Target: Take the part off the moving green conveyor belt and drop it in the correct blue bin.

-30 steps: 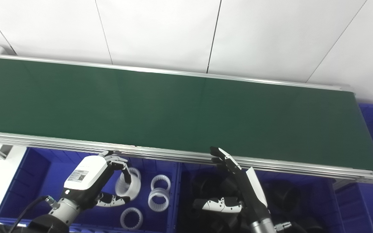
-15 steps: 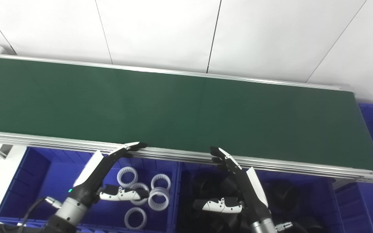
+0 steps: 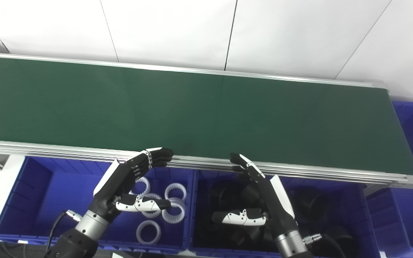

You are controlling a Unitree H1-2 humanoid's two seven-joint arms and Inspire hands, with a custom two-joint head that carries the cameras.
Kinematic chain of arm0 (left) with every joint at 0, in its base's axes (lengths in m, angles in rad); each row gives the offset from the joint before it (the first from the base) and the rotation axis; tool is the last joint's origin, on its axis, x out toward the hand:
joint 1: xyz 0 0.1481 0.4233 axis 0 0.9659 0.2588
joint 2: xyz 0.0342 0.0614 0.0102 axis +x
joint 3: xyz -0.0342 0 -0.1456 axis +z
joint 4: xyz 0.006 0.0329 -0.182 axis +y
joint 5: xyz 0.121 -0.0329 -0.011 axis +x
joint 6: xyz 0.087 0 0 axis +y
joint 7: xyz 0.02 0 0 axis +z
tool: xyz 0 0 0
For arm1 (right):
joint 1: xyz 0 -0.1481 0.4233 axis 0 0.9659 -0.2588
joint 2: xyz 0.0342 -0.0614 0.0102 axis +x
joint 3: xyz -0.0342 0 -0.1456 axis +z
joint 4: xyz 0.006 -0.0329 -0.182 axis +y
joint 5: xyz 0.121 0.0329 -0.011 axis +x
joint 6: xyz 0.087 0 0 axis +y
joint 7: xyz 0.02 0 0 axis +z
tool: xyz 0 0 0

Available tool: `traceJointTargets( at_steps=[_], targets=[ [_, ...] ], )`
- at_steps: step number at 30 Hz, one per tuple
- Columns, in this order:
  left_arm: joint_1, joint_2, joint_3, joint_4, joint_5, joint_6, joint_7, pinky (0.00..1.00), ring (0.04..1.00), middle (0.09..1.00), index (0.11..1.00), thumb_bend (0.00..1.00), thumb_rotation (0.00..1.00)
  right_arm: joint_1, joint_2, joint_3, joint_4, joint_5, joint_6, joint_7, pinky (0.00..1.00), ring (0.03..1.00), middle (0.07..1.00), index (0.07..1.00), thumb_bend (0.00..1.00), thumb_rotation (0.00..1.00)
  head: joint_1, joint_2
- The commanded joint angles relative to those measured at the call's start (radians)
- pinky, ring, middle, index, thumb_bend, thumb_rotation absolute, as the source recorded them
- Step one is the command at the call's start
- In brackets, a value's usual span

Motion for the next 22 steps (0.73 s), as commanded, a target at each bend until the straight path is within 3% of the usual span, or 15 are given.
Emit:
traceJointTargets(
  at_steps=[1,14,22],
  targets=[
    [-0.005,0.003,0.009,-0.018,-0.012,-0.039,-0.005,0.8,0.802,0.804,0.776,0.86,0.15,-0.001,0.007,0.006,-0.036,-0.004,0.011,0.002,0.75,0.814,0.859,0.882,0.89,0.29,0.0,-0.001],
    [0.003,-0.018,0.037,-0.004,-0.017,-0.07,-0.001,0.82,0.819,0.818,0.787,0.84,0.13,-0.004,0.01,0.007,-0.036,-0.009,0.018,0.003,0.77,0.823,0.864,0.881,0.89,0.31,0.003,-0.006],
    [-0.002,-0.03,0.051,0.01,-0.05,-0.066,-0.009,0.81,0.803,0.814,0.793,0.83,0.07,-0.008,0.01,0.006,-0.03,-0.013,0.014,0.001,0.76,0.82,0.864,0.882,0.88,0.31,0.007,-0.013]
  ],
)
